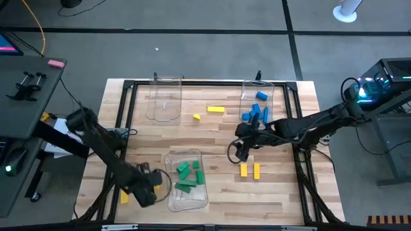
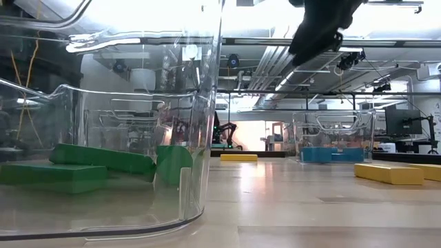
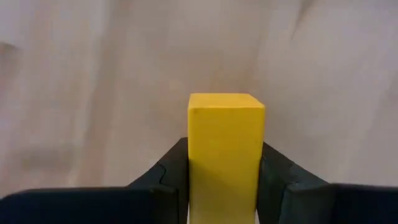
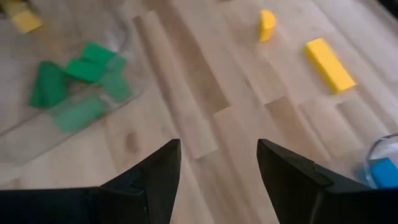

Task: Sort blocks
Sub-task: Put the yellow block into the top left transparent bin

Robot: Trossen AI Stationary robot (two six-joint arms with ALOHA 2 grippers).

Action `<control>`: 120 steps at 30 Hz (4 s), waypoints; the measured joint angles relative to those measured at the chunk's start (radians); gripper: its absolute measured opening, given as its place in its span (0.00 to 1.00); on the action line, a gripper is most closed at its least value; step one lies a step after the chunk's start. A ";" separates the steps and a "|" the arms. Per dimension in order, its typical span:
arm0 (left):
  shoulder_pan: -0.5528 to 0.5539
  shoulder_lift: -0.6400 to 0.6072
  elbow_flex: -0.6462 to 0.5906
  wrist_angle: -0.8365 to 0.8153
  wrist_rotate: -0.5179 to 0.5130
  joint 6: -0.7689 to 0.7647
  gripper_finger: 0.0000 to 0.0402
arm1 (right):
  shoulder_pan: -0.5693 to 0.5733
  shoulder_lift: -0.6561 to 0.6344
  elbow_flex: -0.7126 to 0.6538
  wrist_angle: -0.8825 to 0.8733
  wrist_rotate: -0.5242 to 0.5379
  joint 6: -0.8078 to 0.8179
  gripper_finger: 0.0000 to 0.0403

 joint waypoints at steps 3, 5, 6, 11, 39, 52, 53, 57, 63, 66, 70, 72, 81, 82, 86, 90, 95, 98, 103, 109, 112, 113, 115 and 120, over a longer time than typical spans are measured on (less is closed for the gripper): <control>0.002 -0.153 0.002 -0.114 -0.062 -0.074 0.24 | 0.034 -0.047 0.000 0.007 0.003 0.018 0.52; 0.020 -0.277 0.009 -0.230 -0.156 -0.135 0.24 | 0.061 -0.084 0.000 0.016 0.025 0.050 0.52; 0.037 -0.336 0.020 -0.283 -0.232 -0.155 0.24 | 0.077 -0.103 0.000 0.024 0.040 0.069 0.52; 0.208 -0.603 0.060 -0.419 -0.638 -0.123 0.24 | 0.147 -0.161 0.000 0.121 0.176 0.133 0.52; 1.296 -0.453 0.103 -0.124 0.199 0.829 0.64 | 0.084 -0.050 0.001 0.402 0.250 0.133 0.52; 0.280 -0.657 -0.053 -0.384 0.049 0.026 0.61 | 0.085 -0.050 0.001 0.340 0.220 0.131 0.52; 0.210 -0.630 -0.070 -0.377 0.055 -0.042 0.60 | 0.083 -0.050 0.001 0.334 0.220 0.131 0.52; 0.055 -0.485 -0.109 -0.422 0.127 -0.260 0.60 | 0.074 -0.050 0.002 0.310 0.220 0.131 0.52; 0.043 -0.305 -0.153 -0.418 0.314 -0.155 0.60 | 0.039 -0.050 0.002 0.311 0.222 0.131 0.52; 0.069 -0.248 -0.153 -0.355 0.351 -0.041 0.60 | 0.016 -0.050 0.002 0.311 0.218 0.131 0.52; 0.117 -0.203 -0.153 -0.335 0.367 -0.019 0.60 | -0.009 -0.050 0.002 0.311 0.174 0.131 0.52; 0.132 -0.192 -0.153 -0.339 0.378 -0.019 0.60 | -0.014 -0.050 0.002 0.311 0.166 0.130 0.52; 0.148 -0.100 -0.187 -0.272 0.471 0.083 0.60 | -0.015 -0.050 0.002 0.311 0.158 0.127 0.52; 0.151 -0.089 -0.195 -0.269 0.473 0.089 0.60 | -0.015 -0.050 0.002 0.311 0.158 0.127 0.52; 0.152 -0.064 -0.231 -0.265 0.479 0.095 0.60 | -0.015 -0.050 0.002 0.311 0.158 0.128 0.52; 0.152 -0.063 -0.248 -0.187 0.483 0.094 0.60 | -0.015 -0.050 0.002 0.311 0.159 0.130 0.52; 0.152 -0.065 -0.270 -0.096 0.491 0.085 0.60 | -0.015 -0.050 0.002 0.312 0.159 0.130 0.52; 0.150 -0.067 -0.281 -0.092 0.493 0.102 0.60 | -0.015 -0.050 0.002 0.312 0.159 0.130 0.52; 0.149 -0.079 -0.279 -0.108 0.478 0.147 0.42 | -0.015 -0.050 0.002 0.312 0.159 0.131 0.52; 0.149 -0.147 -0.254 -0.100 0.459 0.153 0.21 | -0.015 -0.050 0.002 0.309 0.159 0.131 0.52; 0.169 -0.236 -0.201 -0.136 0.457 0.135 0.21 | -0.015 -0.050 0.002 0.305 0.159 0.131 0.52; 0.185 -0.275 -0.168 -0.150 0.448 0.123 0.21 | -0.015 -0.050 0.002 0.305 0.159 0.131 0.52; 0.230 -0.358 -0.088 -0.169 0.376 0.112 0.21 | -0.015 -0.050 0.002 0.305 0.160 0.131 0.52; 0.425 -0.522 0.105 -0.190 -0.059 0.152 0.21 | -0.015 -0.050 0.002 0.304 0.175 0.130 0.52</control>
